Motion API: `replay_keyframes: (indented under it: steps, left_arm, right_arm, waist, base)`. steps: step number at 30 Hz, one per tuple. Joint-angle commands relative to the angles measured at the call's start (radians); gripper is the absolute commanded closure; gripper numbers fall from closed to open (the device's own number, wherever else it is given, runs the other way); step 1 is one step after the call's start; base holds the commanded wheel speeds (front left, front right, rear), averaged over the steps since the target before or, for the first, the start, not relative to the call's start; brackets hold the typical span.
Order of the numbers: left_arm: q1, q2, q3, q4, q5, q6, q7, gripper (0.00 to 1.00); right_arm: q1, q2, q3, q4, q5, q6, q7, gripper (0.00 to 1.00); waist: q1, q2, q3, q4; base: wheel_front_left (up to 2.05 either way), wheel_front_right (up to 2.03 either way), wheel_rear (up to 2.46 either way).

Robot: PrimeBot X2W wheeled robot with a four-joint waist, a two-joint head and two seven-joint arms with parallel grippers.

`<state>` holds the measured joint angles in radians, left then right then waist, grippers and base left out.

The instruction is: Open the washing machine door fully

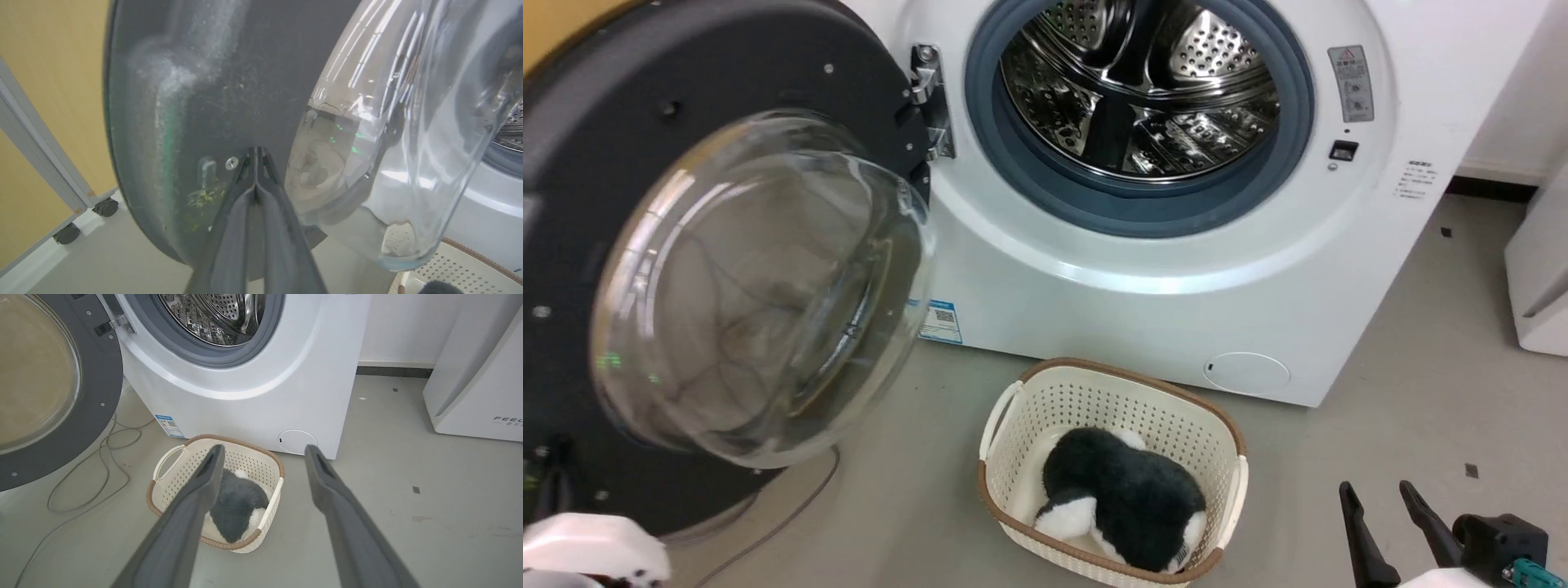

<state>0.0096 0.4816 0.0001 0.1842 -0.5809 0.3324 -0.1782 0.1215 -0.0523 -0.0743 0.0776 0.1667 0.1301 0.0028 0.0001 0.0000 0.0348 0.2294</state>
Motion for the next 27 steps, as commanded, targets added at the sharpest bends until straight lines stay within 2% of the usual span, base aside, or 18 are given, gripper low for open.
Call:
replay_keyframes:
  steps: [1, 9, 15, 20, 26, 27]
  left_arm:
    - [-0.031, 0.015, 0.021, 0.041, -0.013, -0.011, -0.016, 1.00]
    - [-0.138, 0.034, 0.059, 0.251, -0.031, -0.079, -0.067, 1.00]
    - [-0.140, 0.009, 0.065, 0.306, -0.013, -0.097, -0.080, 1.00]
    - [-0.073, -0.022, 0.063, 0.271, 0.022, -0.092, -0.083, 1.00]
    - [0.037, -0.089, 0.041, 0.132, 0.057, -0.077, -0.083, 1.00]
    - [0.056, -0.097, 0.034, 0.107, 0.061, -0.074, -0.083, 0.97]
  right_arm:
    - [-0.010, 0.002, 0.000, -0.006, -0.003, 0.001, -0.001, 0.00]
    - [-0.021, 0.002, 0.002, -0.005, -0.006, 0.001, -0.012, 0.00]
    - [-0.021, 0.002, 0.006, 0.002, -0.007, 0.001, -0.028, 0.00]
    - [-0.011, 0.002, 0.010, 0.014, -0.003, 0.001, -0.037, 0.00]
    - [-0.009, 0.002, 0.013, 0.017, -0.013, 0.001, -0.044, 0.00]
    - [-0.008, 0.002, 0.013, 0.016, -0.016, 0.001, -0.044, 0.00]
  waist:
    - [-0.0001, 0.0000, 0.005, -0.006]
    - [-0.0001, 0.0000, 0.012, -0.019]
    - [-0.0001, 0.0000, -0.002, -0.026]
    - [-0.0001, 0.0000, -0.023, -0.030]
    - [-0.0001, 0.0000, -0.037, -0.033]
    - [-0.0001, 0.0000, -0.039, -0.034]
  base:
    - [0.00, 0.00, 0.00]
    - [0.00, 0.00, 0.00]
    - [0.00, 0.00, 0.00]
    - [0.00, 0.00, 0.00]
    - [0.00, 0.00, 0.00]
    - [0.00, 0.00, 0.00]
